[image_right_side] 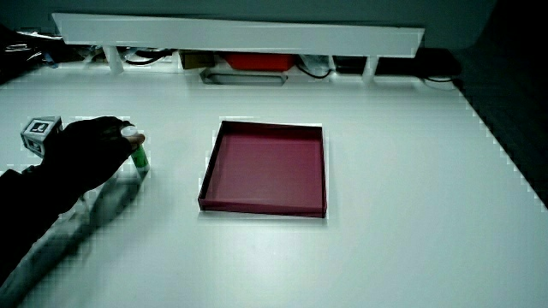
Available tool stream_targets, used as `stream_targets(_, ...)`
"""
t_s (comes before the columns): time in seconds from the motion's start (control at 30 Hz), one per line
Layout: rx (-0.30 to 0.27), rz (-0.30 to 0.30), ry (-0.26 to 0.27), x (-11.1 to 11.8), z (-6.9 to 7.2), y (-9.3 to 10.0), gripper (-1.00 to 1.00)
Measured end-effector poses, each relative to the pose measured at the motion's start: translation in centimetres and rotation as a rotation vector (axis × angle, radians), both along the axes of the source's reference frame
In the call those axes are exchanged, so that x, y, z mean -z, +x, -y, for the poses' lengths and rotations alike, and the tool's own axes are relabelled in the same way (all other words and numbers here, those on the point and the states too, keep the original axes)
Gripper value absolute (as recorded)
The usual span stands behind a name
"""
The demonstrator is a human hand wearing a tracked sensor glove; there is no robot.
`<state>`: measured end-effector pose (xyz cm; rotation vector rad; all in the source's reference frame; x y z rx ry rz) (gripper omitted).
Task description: Place glue stick
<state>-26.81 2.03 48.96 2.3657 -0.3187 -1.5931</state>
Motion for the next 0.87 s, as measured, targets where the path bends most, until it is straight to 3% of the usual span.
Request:
stream_targets(0.2, -0.028, 0.116, -0.043, 2.6, -1.4, 0.2, -1.00)
stream_targets(0.23, -0.040, 0.120, -0.023, 3.0, -1.6, 0.3, -1.00)
stream_targets(0.27, -0.045, 0.156, -0.052, 3.5, -2.0, 0.3, -1.00)
stream_targets(0.37, -0.101, 0.230, -0.058, 3.8, -3.1, 0.0, -1.00)
stream_targets(0.43, -0.143, 0.212, 0.010, 4.0, -3.7, 0.2, -1.00)
stream_targets(0.47, -0.156, 0.286, -0.071, 4.2, -4.2, 0.2, -1.00)
stream_targets(0.53, -0.169, 0.284, -0.130, 5.0, -5.0, 0.8, -1.00)
stream_targets(0.57, -0.205, 0.284, -0.090, 5.1, -5.3, 0.8, -1.00)
stream_targets(0.6, -0.188, 0.283, -0.143, 5.4, -5.7, 0.9, -1.00)
stream_targets(0.67, -0.258, 0.215, 0.006, 5.4, -6.1, 0.9, -1.00)
stream_targets(0.73, -0.257, 0.249, -0.094, 5.5, -6.7, 0.8, -1.00)
stream_targets(0.77, -0.242, 0.208, -0.093, 5.7, -7.0, 0.9, -1.00)
stream_targets(0.8, -0.257, 0.171, -0.032, 5.7, -7.1, 0.9, -1.00)
stream_targets(0.87, -0.243, 0.163, -0.063, 5.8, -7.6, 0.9, -1.00)
